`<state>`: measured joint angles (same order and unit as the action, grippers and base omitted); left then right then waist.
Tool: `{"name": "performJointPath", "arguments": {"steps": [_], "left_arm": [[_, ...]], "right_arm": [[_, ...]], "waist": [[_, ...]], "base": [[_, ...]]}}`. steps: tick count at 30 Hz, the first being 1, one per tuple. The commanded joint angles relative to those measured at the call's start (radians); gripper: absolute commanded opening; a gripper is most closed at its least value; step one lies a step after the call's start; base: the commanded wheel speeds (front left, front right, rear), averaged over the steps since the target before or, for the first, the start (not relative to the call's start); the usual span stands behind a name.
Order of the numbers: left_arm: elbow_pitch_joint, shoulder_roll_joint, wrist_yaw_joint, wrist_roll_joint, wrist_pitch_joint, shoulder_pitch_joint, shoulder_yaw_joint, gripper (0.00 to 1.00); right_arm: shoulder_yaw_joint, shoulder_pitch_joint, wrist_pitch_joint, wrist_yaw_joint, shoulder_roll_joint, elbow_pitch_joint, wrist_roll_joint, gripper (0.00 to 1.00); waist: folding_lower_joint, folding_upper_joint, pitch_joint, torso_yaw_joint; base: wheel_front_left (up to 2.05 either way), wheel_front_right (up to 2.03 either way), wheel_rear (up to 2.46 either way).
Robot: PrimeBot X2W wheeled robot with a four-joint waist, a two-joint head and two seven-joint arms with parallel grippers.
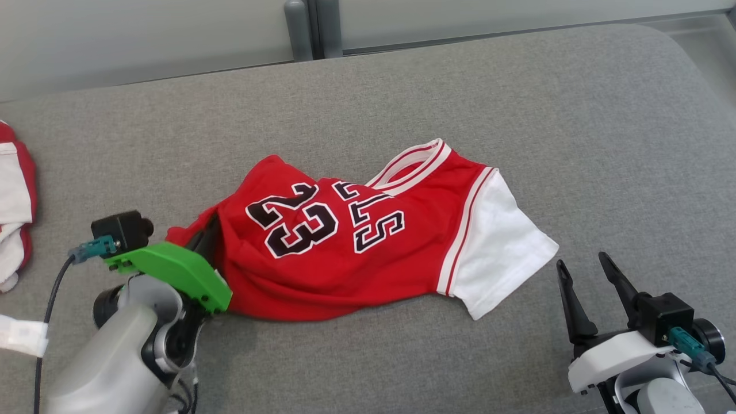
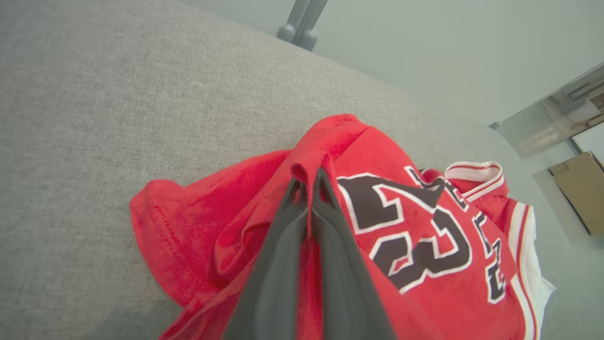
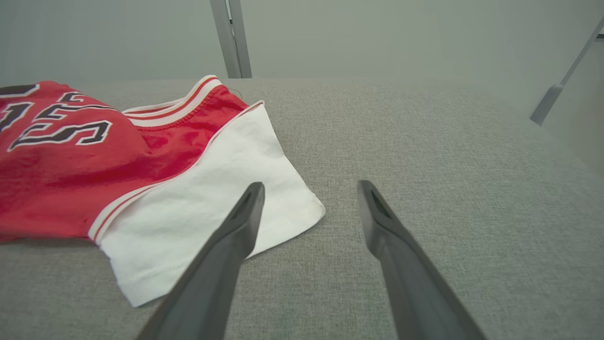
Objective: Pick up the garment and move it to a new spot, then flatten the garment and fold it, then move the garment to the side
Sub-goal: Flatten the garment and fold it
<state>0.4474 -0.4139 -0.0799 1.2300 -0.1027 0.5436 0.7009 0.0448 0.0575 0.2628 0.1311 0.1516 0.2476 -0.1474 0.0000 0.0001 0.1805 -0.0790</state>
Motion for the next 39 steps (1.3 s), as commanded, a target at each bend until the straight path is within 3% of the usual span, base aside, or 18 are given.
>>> {"name": "performJointPath", "arguments": {"steps": [1,8,9,10,11,12,14,18,29,35,39], "left_arm": [[0.047,-0.021,-0.019,-0.024,0.026,-0.018,0.02,0.0],[0.144,-0.04,-0.034,0.003,0.076,-0.084,0.042,0.0],[0.151,-0.037,-0.028,0.007,0.07,-0.094,0.037,0.15],[0.157,-0.036,-0.023,0.01,0.06,-0.103,0.034,0.4],[0.158,-0.036,-0.017,0.009,0.046,-0.109,0.031,0.81],[0.157,-0.032,-0.012,0.015,0.032,-0.112,0.022,1.0],[0.129,-0.033,0.006,0.002,-0.037,-0.113,0.003,1.0],[0.068,-0.05,-0.011,-0.029,-0.11,-0.141,-0.011,1.0],[-0.272,-0.173,-0.139,-0.193,-0.163,-0.347,-0.127,1.0],[-0.424,-0.163,-0.162,-0.371,-0.162,-0.511,-0.222,1.0],[-0.456,-0.129,-0.144,-0.493,-0.163,-0.6,-0.262,1.0]], "right_arm": [[0.004,0.008,0.003,-0.001,-0.003,0.002,0.002,1.0],[-0.006,-0.02,0.003,-0.001,-0.016,-0.004,0.005,1.0],[-0.009,-0.023,0.003,-0.001,-0.017,-0.002,0.005,1.0],[-0.011,-0.025,0.003,-0.001,-0.018,-0.001,0.006,1.0],[-0.012,-0.027,0.003,-0.001,-0.021,0.0,0.006,1.0],[-0.01,-0.028,0.003,-0.001,-0.023,0.001,0.007,1.0],[-0.007,-0.022,0.003,-0.001,-0.027,-0.002,0.008,1.0],[-0.009,-0.017,0.003,-0.001,-0.023,-0.012,0.012,1.0],[-0.064,-0.057,0.003,-0.001,-0.014,-0.084,0.02,1.0],[-0.07,-0.086,0.003,-0.001,0.0,-0.128,0.044,1.0],[-0.06,-0.11,0.003,-0.001,0.012,-0.139,0.061,1.0]], "waist": [[0.0,-0.0001,-0.006,-0.016],[0.0,-0.0001,-0.005,-0.026],[0.0,-0.0001,-0.004,-0.024],[0.0,-0.0001,-0.004,-0.021],[0.0,-0.0001,-0.004,-0.018],[0.0,-0.0001,-0.003,-0.014],[0.0,-0.0001,-0.006,-0.004],[0.0,-0.0001,-0.018,0.012],[0.0,-0.0001,-0.088,0.05],[0.0,-0.0001,-0.126,0.071],[0.0,-0.0001,-0.16,0.084]], "base": [[0.0,0.0,0.0],[0.0,0.0,0.0],[0.0,0.0,0.0],[0.0,0.0,0.0],[0.0,0.0,0.0],[0.0,0.0,0.0],[0.0,0.0,0.0],[0.0,0.0,0.0],[0.0,0.0,0.0],[0.0,0.0,0.0],[0.0,0.0,0.0]]}}
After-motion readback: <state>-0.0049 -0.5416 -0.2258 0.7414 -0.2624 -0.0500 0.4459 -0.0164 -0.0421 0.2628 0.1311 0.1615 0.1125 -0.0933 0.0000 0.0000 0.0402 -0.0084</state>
